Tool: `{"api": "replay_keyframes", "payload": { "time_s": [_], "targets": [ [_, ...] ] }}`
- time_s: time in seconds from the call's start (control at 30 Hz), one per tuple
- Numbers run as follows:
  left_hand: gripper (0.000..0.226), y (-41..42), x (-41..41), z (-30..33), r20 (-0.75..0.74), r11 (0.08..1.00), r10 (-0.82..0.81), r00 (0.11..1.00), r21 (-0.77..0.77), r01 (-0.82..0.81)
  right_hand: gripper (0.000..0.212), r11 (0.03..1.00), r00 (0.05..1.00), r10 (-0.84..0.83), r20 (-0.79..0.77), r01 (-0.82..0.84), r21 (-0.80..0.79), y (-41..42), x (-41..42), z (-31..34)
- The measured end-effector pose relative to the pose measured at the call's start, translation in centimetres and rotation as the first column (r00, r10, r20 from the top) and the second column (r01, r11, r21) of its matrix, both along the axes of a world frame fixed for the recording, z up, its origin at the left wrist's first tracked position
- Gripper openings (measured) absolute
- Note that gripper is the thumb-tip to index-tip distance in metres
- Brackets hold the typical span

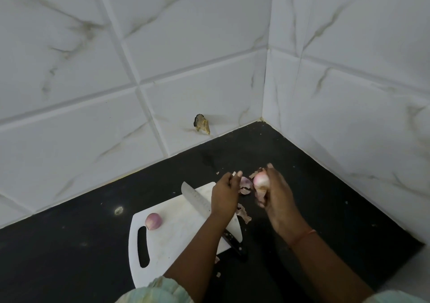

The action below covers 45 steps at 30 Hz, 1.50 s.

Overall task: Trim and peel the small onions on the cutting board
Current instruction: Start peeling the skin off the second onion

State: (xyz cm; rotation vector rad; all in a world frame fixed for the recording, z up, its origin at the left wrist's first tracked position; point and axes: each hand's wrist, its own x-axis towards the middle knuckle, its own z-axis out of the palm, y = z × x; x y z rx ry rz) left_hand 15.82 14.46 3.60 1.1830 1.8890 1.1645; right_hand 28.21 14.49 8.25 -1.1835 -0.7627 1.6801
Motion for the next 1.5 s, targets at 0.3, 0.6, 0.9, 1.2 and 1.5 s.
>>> {"api": "replay_keyframes", "payload": {
  "time_s": [0.3,0.6,0.9,1.2,1.5],
  "targets": [
    [0.034,-1.6,0.2,1.4,0.009,0.964,-0.261,0.965,-0.057,0.261,0.04,0.997,0.979,-0.024,-0.201,0.008,-0.083,0.3,0.7,-0.3],
    [0.036,-3.4,1.8,1.6,-0.082,0.953,-0.137,0.987,0.261,0.154,0.042,0.993,0.989,0.018,-0.146,-0.035,-0.112,-0.2,0.0,0.1],
    [0.046,-3.6,2.5,2.2,-0.081,0.952,-0.058,0.995,0.296,0.08,0.043,0.987,0.993,-0.009,-0.12,-0.01,-0.158,-0.8,-0.3,0.2],
    [0.005,-2.1,1.6,2.7,-0.197,0.977,-0.039,0.98,0.196,0.079,0.027,0.996,0.96,-0.029,0.28,0.003,0.092,-0.5,0.7,-0.2],
    [0.023,-1.4,0.3,1.9,-0.424,0.98,-0.14,0.895,0.069,0.186,0.022,0.997,0.98,0.032,0.196,-0.046,0.064,-0.9,0.3,-0.4]
  ]
}}
